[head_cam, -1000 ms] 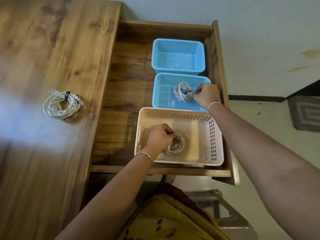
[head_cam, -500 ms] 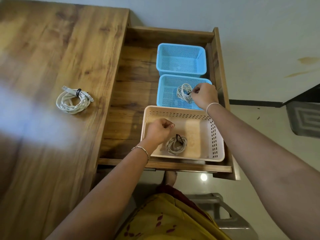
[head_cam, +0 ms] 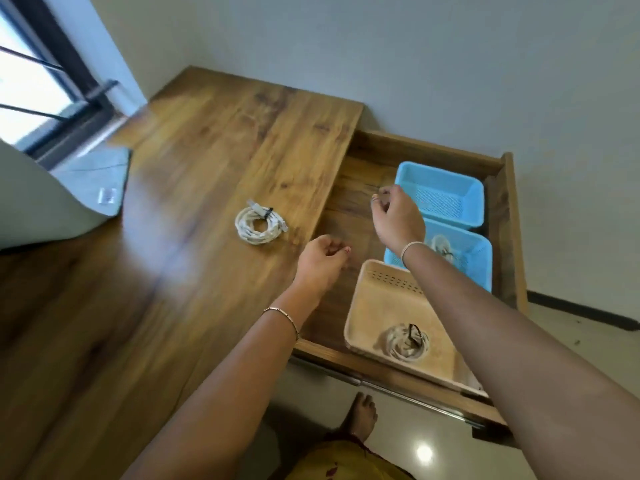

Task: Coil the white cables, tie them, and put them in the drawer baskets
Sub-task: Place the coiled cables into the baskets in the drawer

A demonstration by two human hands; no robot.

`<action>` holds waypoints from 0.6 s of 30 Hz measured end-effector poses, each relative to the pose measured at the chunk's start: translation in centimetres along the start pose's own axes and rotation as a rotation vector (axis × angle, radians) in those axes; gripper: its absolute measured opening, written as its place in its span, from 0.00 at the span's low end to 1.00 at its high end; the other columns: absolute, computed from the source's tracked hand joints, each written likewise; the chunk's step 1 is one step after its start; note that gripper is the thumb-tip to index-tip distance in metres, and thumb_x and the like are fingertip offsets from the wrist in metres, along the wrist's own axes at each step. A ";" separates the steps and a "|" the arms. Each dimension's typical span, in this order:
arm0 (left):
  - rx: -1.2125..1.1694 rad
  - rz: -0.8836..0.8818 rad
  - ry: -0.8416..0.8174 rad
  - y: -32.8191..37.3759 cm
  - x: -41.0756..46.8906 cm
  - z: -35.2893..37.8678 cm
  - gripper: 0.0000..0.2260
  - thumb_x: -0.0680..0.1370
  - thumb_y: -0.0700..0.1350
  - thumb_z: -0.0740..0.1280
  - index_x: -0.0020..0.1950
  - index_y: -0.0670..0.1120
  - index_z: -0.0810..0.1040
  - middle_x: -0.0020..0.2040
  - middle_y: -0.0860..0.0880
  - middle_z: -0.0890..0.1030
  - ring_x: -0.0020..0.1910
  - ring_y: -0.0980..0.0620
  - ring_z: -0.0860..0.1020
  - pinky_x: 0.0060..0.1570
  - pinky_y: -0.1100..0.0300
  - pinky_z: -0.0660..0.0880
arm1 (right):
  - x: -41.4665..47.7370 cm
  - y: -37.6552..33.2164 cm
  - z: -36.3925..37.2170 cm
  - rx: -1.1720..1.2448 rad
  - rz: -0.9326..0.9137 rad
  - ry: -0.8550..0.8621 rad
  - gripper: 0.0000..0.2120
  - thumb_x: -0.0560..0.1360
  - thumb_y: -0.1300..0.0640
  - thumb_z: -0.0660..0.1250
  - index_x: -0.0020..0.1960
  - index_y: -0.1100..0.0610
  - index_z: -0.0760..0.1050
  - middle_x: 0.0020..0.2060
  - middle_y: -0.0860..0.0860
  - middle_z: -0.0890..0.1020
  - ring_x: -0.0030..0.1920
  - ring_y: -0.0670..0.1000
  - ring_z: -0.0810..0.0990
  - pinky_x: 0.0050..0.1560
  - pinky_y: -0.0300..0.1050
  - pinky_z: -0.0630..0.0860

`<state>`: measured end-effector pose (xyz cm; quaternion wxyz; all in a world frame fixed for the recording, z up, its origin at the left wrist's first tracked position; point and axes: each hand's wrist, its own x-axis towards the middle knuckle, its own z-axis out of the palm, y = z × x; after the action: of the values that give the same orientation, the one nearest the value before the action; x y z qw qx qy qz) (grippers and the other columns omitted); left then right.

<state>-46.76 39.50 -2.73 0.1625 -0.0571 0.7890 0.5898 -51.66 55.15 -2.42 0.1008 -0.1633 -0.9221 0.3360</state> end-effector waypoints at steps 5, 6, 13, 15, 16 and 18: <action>-0.233 -0.036 0.265 -0.2 -0.2 -6.5 0.05 0.79 0.39 0.64 0.50 0.42 0.79 0.37 0.49 0.81 0.29 0.59 0.76 0.32 0.67 0.73 | -0.4 -6.9 4.3 -0.040 -0.189 -0.247 0.21 0.79 0.42 0.58 0.62 0.53 0.76 0.60 0.53 0.75 0.60 0.56 0.75 0.60 0.50 0.73; -0.247 -0.048 0.315 -0.6 -0.3 -7.6 0.04 0.79 0.39 0.65 0.49 0.42 0.79 0.37 0.49 0.81 0.28 0.60 0.76 0.30 0.69 0.72 | -0.6 -8.0 5.2 -0.084 -0.194 -0.317 0.23 0.79 0.40 0.56 0.64 0.53 0.76 0.63 0.54 0.74 0.62 0.57 0.73 0.61 0.50 0.72; -0.327 -0.144 0.422 -3.4 -0.7 -13.6 0.04 0.79 0.39 0.66 0.46 0.46 0.78 0.40 0.48 0.77 0.36 0.55 0.73 0.35 0.65 0.71 | -1.3 -12.3 9.9 -0.315 -0.235 -0.452 0.26 0.77 0.40 0.60 0.65 0.57 0.73 0.64 0.56 0.71 0.64 0.59 0.73 0.61 0.49 0.70; -0.369 -0.173 0.408 -4.0 -0.6 -14.2 0.03 0.79 0.39 0.66 0.49 0.46 0.78 0.43 0.48 0.76 0.39 0.55 0.74 0.40 0.63 0.74 | -1.2 -12.6 10.4 -0.312 -0.264 -0.426 0.24 0.75 0.42 0.64 0.64 0.57 0.74 0.62 0.56 0.72 0.62 0.58 0.75 0.59 0.48 0.72; -0.392 -0.182 0.398 -4.2 -0.6 -14.4 0.03 0.79 0.39 0.66 0.51 0.45 0.78 0.44 0.48 0.76 0.41 0.55 0.74 0.42 0.62 0.75 | -1.2 -12.7 10.5 -0.303 -0.276 -0.413 0.23 0.75 0.43 0.65 0.62 0.57 0.74 0.61 0.56 0.73 0.61 0.58 0.75 0.58 0.48 0.72; -0.419 -0.177 0.378 -4.4 -0.4 -14.5 0.03 0.79 0.39 0.66 0.52 0.46 0.78 0.46 0.47 0.77 0.42 0.55 0.75 0.43 0.61 0.75 | -1.0 -12.7 10.8 -0.273 -0.288 -0.404 0.20 0.75 0.45 0.66 0.60 0.57 0.75 0.59 0.55 0.74 0.60 0.58 0.75 0.57 0.49 0.73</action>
<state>-47.87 24.36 -2.98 0.0483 -0.2669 0.6583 0.7022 -56.88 39.25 -2.36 -0.0611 0.0274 -0.9739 0.2169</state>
